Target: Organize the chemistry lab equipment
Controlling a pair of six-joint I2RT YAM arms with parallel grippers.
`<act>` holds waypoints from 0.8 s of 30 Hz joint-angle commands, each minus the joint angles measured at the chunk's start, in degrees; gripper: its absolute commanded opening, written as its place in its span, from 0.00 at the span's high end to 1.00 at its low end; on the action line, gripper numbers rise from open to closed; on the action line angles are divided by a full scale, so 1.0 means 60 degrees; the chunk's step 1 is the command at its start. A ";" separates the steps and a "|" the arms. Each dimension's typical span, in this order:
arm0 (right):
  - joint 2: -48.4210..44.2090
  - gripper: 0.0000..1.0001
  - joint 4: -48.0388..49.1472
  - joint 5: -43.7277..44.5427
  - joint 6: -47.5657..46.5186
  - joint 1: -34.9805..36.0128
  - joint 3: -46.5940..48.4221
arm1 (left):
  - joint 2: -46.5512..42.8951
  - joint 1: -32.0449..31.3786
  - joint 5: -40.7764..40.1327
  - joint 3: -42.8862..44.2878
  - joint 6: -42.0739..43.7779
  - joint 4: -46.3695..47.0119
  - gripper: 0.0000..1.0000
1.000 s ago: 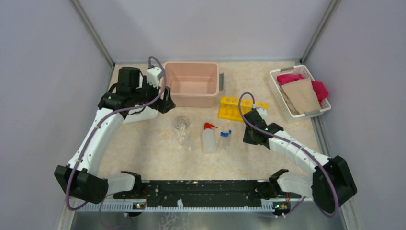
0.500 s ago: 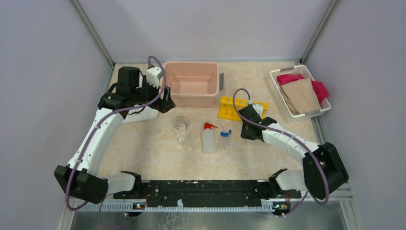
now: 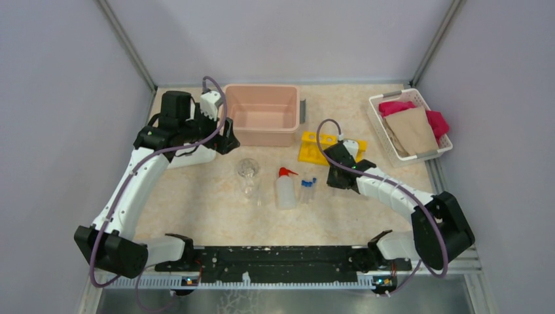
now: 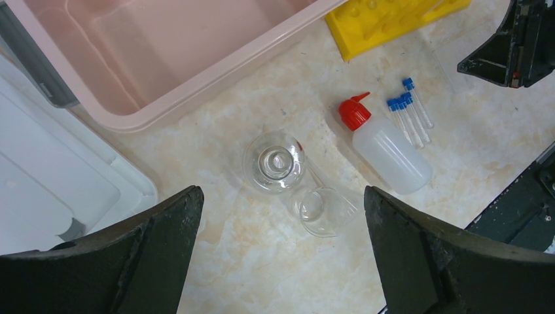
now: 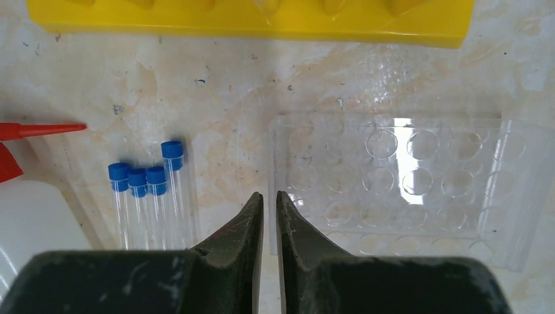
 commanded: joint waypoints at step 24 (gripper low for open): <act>0.0903 0.84 0.0449 -0.0782 0.0474 0.0816 0.1590 | -0.0005 0.0069 0.0227 0.0288 -0.0210 0.0153 0.01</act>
